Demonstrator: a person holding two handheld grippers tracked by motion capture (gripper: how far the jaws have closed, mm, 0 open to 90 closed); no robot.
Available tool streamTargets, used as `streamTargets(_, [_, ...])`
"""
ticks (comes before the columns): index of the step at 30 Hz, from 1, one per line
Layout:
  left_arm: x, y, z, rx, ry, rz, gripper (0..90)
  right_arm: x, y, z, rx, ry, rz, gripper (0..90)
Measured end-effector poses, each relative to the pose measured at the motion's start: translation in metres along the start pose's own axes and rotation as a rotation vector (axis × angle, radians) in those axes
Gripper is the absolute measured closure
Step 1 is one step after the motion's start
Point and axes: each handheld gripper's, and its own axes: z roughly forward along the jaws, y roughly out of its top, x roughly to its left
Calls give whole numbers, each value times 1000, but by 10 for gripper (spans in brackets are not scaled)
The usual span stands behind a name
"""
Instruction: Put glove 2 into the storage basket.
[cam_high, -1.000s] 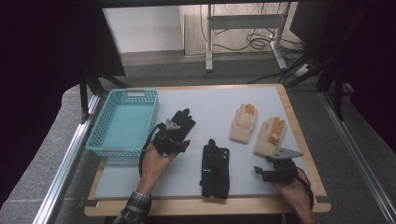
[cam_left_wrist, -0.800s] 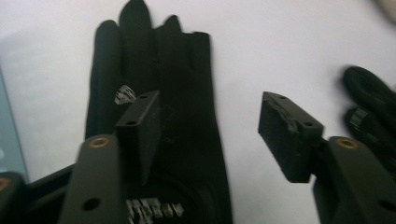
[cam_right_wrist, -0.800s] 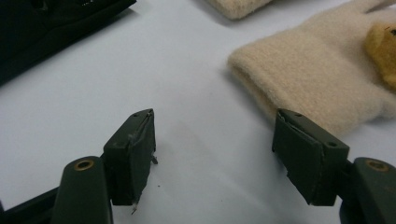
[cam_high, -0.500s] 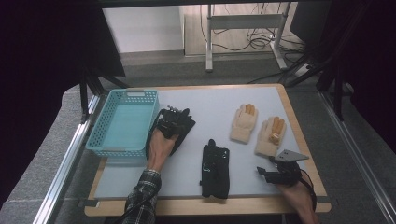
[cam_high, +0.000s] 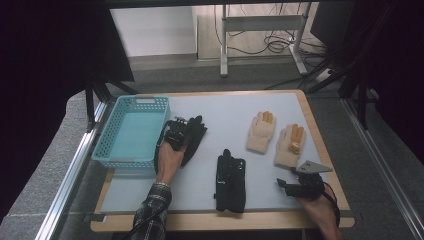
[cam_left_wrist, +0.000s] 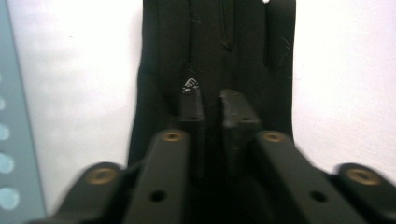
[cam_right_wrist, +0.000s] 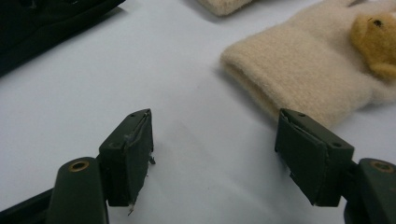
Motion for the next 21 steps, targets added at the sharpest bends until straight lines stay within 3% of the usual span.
streamTargets(3, [-2,1,-2,-10,4,10,852,1,0,0,0,-3,7,273])
streamTargets(7, [-4,5,-14,-41,-25,-2,855,1,0,0,0,-4,9,272])
streamTargets(11, [-16,10,-44,-115,-77,-24,854,2,0,0,-1,-6,10,271])
streamTargets(12, [-24,11,-55,-127,-98,-10,853,2,0,0,-2,-7,10,271])
streamTargets(15, [-33,9,-66,-135,-134,1,850,2,0,0,-3,-6,10,271])
streamTargets(21, [-65,-1,-90,-132,-231,75,846,1,-1,0,-5,-5,9,270])
